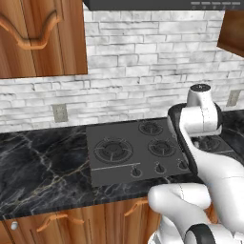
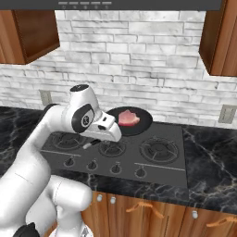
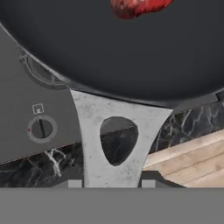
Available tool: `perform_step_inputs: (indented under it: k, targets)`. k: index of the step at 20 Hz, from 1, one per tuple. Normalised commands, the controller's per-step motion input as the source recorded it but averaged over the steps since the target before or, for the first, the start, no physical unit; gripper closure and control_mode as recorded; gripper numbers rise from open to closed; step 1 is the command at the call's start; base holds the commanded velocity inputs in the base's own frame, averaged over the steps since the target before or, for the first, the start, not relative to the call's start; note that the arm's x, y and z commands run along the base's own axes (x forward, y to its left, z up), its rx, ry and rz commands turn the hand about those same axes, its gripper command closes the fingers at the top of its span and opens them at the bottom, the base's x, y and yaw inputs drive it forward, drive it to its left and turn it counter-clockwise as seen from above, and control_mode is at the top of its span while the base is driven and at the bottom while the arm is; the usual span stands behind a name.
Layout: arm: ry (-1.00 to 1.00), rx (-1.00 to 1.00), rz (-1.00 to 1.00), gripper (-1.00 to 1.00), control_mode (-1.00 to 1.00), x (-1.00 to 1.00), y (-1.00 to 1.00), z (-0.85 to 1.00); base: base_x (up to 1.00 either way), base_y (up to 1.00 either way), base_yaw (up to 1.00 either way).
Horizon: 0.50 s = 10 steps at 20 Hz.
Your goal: Pick up the pan with the steak in it and place it on the dining table. Then place the steak on the plate.
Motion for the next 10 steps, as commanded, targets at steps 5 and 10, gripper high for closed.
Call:
perform_step_inputs:
  k: [5, 10]
  targets:
    - [0.02, 0.07, 0.24, 1.00, -1.00, -0.52, 0.24, 0.12, 0.00, 0.00, 0.00]
    - [0.03, 0.11, 0.22, 1.00, -1.00, -0.52, 0.22, 0.08, 0.00, 0.00, 0.00]
